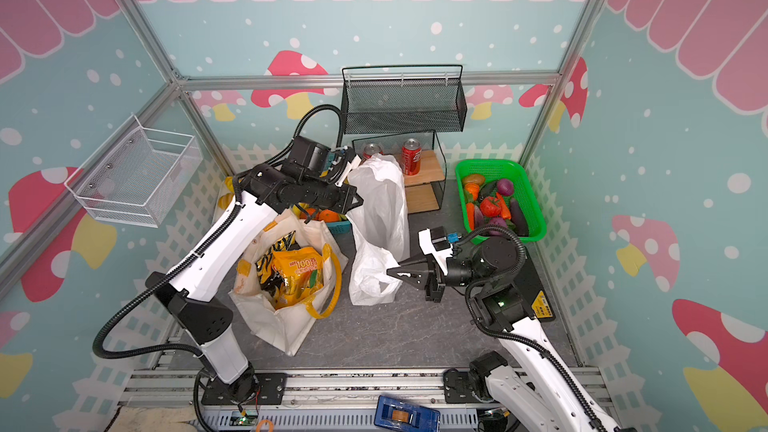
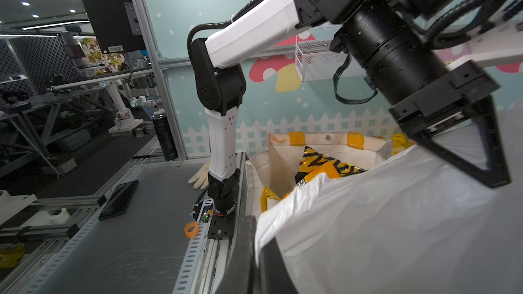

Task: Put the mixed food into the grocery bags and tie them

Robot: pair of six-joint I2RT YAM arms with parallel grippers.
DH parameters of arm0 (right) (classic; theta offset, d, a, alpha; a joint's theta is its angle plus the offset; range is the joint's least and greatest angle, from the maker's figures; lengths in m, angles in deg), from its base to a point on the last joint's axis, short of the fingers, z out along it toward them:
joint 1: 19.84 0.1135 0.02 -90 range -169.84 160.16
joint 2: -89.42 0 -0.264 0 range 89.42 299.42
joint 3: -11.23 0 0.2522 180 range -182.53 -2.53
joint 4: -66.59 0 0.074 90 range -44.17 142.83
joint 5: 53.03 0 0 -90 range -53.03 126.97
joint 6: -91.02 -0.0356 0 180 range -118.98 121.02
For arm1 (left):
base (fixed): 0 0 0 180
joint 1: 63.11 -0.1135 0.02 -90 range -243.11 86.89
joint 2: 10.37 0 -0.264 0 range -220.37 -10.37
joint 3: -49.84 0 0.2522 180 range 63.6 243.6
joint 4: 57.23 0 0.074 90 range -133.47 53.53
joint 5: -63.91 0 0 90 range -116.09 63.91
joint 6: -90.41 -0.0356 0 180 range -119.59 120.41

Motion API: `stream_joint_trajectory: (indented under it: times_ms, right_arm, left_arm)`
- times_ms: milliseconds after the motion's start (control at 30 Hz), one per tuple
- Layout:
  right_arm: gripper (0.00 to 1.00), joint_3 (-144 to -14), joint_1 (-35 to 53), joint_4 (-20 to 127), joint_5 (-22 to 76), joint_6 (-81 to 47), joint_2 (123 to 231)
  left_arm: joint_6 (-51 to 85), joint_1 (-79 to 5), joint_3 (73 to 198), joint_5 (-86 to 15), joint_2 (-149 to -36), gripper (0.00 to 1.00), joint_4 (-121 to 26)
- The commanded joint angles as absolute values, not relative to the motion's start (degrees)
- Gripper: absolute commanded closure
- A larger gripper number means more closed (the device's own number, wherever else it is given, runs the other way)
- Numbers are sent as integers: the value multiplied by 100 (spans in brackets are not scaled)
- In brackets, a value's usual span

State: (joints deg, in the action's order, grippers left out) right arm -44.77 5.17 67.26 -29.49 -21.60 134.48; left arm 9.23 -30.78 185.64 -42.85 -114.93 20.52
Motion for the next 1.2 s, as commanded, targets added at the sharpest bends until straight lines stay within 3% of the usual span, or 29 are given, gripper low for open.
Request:
stream_joint_trajectory:
  times_ms: [0,233,267,333,567,800,933,1167]
  right_arm:
    - [87,-4391,720,6309,-2998,-1885,13483]
    - [37,-5186,659,4603,-1432,-1021,13242]
    - [27,-5319,612,4464,-1278,-1007,13239]
    - [20,-5584,503,4208,-973,-1034,13303]
    - [18,-6102,-700,3840,-58,-1416,13626]
    - [18,-6058,-1729,4383,534,-2112,14106]
    - [18,-5862,-1608,4838,-61,-2233,14663]
    - [11,-5494,-293,5548,355,-2459,15384]
  left_arm:
    - [904,-3223,18928,-4132,-11914,100,2518]
    - [821,-3239,18712,-4487,-11704,100,2544]
    - [811,-3263,18684,-4558,-11660,100,2539]
    - [841,-3333,18594,-4736,-11558,100,2544]
    - [1088,-3438,17702,-5141,-11088,100,2050]
    - [1261,-3475,17474,-5584,-11079,100,1831]
    - [1323,-3474,17369,-5824,-11001,100,1645]
    - [1376,-3471,17320,-5914,-10938,100,1560]
